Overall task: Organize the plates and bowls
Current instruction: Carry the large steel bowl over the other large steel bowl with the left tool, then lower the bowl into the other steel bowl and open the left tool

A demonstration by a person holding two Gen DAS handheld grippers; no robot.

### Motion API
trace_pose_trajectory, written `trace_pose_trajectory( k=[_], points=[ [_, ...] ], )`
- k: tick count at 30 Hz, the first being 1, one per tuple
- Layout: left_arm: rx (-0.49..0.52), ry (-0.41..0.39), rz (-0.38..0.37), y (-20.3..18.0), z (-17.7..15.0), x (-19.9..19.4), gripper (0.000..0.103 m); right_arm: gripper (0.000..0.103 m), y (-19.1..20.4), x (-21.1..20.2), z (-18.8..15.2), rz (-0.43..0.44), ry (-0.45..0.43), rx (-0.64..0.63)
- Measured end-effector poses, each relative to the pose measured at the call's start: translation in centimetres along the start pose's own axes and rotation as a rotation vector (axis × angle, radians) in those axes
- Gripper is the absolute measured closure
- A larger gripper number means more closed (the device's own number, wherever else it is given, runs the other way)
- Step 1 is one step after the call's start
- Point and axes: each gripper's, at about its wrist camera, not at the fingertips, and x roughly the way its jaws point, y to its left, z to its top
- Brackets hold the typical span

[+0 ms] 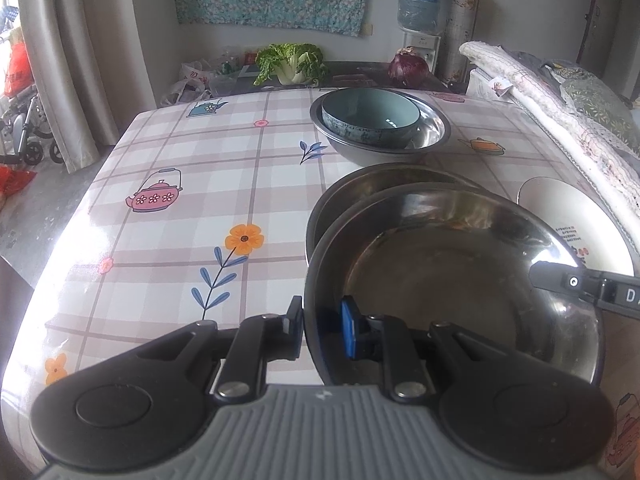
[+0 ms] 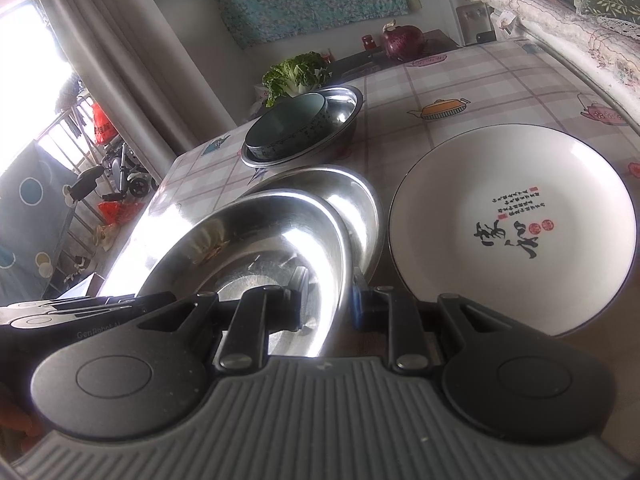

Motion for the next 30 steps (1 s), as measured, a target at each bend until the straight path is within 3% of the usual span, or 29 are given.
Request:
trace_pose_trajectory(
  k=[15, 23, 30],
  points=[
    [0.007, -0.001, -0.022, 0.3, 0.6, 0.8, 0.084, 0.081, 0.5, 1.3, 0.5, -0.046, 0.014, -0.012],
    [0.026, -0.036, -0.036, 0.1, 0.9, 0.4, 0.079, 0.071, 0.8, 1.6, 0.9, -0.077, 0.012, -0.027],
    [0.007, -0.038, -0.046, 0.6, 0.6, 0.2, 0.079, 0.069, 0.8, 2.0, 1.2, -0.087, 0.009, -0.034]
  ],
)
